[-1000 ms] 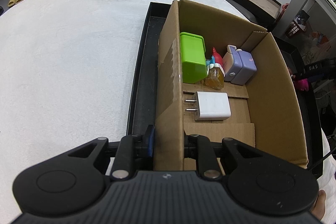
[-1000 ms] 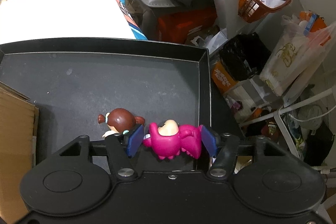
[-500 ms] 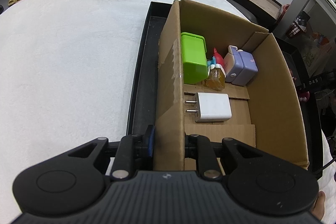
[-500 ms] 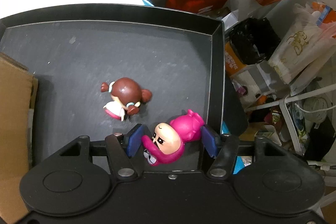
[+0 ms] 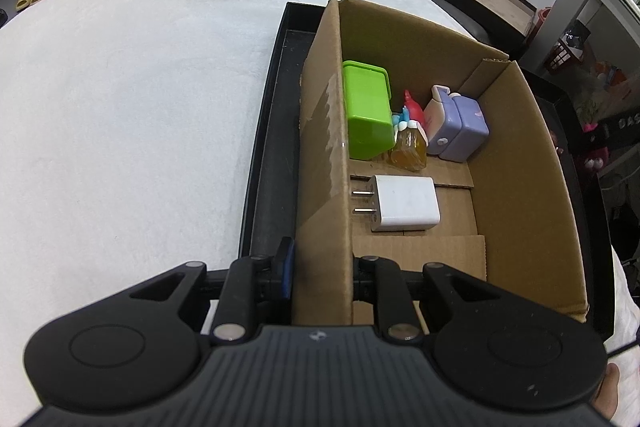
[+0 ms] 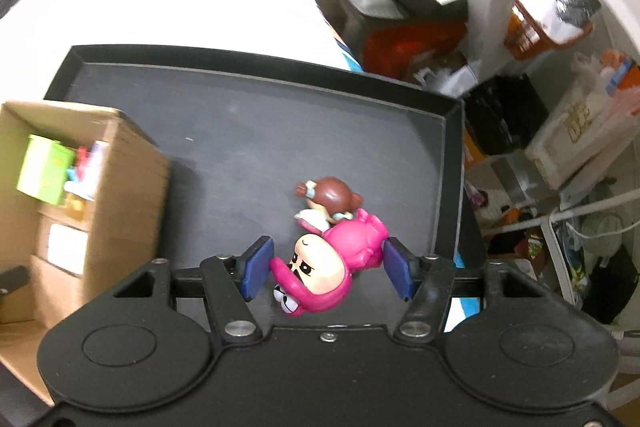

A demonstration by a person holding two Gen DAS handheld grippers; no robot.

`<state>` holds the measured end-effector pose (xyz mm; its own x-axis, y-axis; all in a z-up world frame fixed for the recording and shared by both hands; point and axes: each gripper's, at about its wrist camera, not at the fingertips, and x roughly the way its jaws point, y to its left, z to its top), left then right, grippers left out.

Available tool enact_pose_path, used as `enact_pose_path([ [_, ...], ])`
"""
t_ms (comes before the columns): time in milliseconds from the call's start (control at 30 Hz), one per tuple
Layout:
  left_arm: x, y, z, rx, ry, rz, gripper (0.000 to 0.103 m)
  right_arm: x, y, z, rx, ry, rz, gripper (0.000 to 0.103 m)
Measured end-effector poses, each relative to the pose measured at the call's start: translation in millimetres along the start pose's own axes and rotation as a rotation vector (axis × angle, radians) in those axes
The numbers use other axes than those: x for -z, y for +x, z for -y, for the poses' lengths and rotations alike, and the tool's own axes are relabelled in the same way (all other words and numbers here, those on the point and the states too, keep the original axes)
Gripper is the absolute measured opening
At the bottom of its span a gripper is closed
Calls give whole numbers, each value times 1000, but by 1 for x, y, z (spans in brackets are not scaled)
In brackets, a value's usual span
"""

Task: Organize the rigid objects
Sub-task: 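Carry the pink figurine into the box and open the right tool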

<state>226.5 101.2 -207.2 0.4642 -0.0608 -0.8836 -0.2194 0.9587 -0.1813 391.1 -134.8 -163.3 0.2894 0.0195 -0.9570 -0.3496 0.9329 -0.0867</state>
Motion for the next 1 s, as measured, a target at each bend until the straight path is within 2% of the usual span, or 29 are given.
enact_pose_path([
  [233,0,-1,2,-5,0,6,19,-6,-31,-21,-25,-28,45,59],
  [367,2,-8,4,-6,9,47,19,-6,-47,-31,-41,-45,70,59],
  [600,7,-15,6,-14,26,60,18,-6,-74,-53,-62,-81,104,59],
  [1000,13,-24,7,-10,45,85,17,2,-92,-102,-106,-193,95,59],
])
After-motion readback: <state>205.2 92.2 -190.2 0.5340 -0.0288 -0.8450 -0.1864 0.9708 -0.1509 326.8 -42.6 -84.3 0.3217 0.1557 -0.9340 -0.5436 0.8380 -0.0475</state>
